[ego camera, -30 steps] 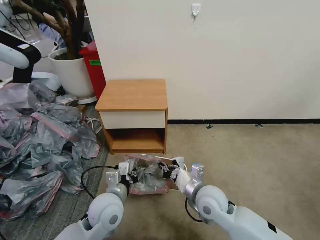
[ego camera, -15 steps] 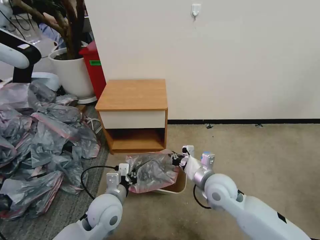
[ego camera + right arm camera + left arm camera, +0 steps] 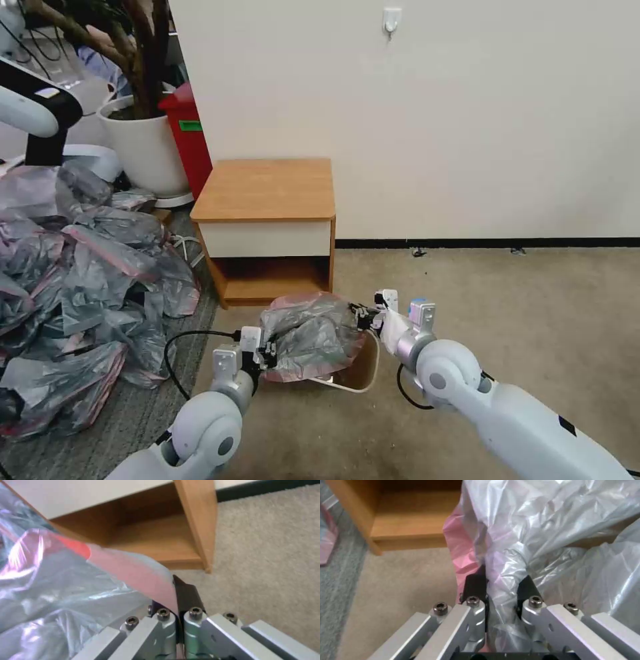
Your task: Pick up the garbage bag from the table and place it over the trash can.
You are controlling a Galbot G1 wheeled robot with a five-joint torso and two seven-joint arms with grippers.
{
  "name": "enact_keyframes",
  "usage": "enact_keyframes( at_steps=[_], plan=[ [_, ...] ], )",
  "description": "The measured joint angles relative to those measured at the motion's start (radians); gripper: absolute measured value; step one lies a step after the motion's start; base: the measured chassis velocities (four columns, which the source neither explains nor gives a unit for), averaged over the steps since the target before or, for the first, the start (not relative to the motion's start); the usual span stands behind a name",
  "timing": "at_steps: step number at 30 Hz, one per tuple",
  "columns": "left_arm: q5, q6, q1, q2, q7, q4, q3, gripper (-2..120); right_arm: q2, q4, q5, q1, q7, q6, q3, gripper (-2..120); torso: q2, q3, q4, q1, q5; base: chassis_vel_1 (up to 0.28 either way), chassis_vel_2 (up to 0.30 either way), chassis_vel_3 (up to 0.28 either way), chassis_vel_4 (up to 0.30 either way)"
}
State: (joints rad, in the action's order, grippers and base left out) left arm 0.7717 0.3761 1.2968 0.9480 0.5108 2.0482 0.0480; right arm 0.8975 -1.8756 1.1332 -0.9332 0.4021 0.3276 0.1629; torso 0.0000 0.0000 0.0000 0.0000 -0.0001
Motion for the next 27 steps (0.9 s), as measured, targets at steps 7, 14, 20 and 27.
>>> enact_keyframes(
  at_steps=[7, 14, 20, 27],
  plan=[
    [-0.022, -0.046, -0.004, 0.008, -0.041, -0.02, 0.014, 9, -0.03, 0.002, 0.007, -0.019, 0.0, 0.023, -0.029, 0, 0.0, 0.0, -0.0001, 0.0, 0.0, 0.0, 0.0, 0.0, 0.0],
    [-0.052, -0.088, -0.01, 0.015, -0.08, -0.038, 0.019, 9, -0.049, 0.002, 0.013, -0.032, -0.001, 0.032, -0.052, 0, 0.0, 0.0, 0.0, 0.0, 0.0002, 0.0, 0.0, 0.0, 0.0],
    [-0.061, -0.147, -0.011, 0.029, -0.104, -0.055, 0.027, 9, -0.064, -0.002, 0.018, -0.052, -0.004, 0.033, -0.075, 0, 0.0, 0.0, 0.0, 0.0, 0.0001, 0.0, 0.0, 0.0, 0.0],
    [-0.062, -0.203, -0.019, 0.042, -0.122, -0.069, 0.037, 9, -0.069, -0.008, 0.018, -0.094, -0.007, 0.036, -0.102, 0, 0.0, 0.0, 0.0, 0.0, 0.0002, 0.0, 0.0, 0.0, 0.0]
  ],
)
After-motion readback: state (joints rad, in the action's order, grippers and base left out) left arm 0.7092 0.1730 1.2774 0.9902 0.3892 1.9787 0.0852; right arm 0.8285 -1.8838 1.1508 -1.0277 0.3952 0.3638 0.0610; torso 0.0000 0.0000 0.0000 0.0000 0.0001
